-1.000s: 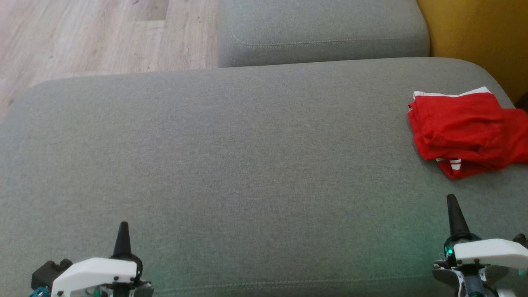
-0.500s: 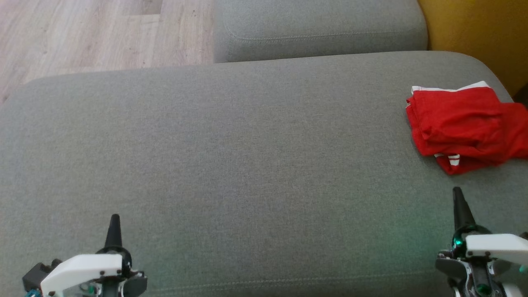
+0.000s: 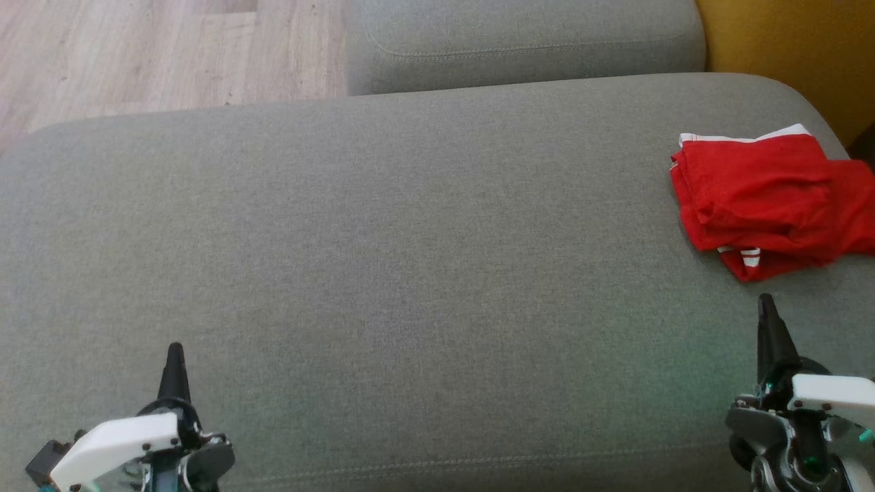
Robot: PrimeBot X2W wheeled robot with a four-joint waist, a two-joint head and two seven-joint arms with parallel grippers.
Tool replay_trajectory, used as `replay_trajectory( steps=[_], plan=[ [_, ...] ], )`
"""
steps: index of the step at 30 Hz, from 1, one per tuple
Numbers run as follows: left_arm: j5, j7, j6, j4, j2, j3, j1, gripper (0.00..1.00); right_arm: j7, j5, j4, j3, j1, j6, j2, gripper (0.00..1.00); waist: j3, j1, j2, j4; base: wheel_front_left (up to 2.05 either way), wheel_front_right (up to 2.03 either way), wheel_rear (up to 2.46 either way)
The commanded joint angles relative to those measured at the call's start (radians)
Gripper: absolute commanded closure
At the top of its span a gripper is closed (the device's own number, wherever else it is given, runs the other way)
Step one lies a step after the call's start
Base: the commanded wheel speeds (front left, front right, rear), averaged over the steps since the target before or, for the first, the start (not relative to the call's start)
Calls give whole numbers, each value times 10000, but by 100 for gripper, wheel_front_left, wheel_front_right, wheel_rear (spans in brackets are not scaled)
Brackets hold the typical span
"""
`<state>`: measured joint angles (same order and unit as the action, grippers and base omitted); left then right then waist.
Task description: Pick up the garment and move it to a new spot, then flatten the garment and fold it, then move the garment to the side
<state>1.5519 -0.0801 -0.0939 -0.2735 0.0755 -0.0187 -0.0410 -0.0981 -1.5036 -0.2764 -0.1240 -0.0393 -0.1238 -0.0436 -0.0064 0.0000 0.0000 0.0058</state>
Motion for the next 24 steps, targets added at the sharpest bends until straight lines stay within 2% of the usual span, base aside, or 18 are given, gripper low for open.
replay_trajectory(
  steps=[1,7,24],
  plan=[
    [160,-104,-125,283,-2,-466,-583,100,-83,-255,322,160,-548,-66,-63,100,10,0,0,-7,0,0,0],
    [626,-273,-368,282,-195,-878,-665,100,-152,-1050,316,101,-687,-69,-66,100,95,0,0,-58,0,0,0],
    [611,-288,-368,282,-208,-897,-667,100,-151,-1050,316,102,-687,-69,-66,100,95,0,0,-58,0,0,0]
  ],
)
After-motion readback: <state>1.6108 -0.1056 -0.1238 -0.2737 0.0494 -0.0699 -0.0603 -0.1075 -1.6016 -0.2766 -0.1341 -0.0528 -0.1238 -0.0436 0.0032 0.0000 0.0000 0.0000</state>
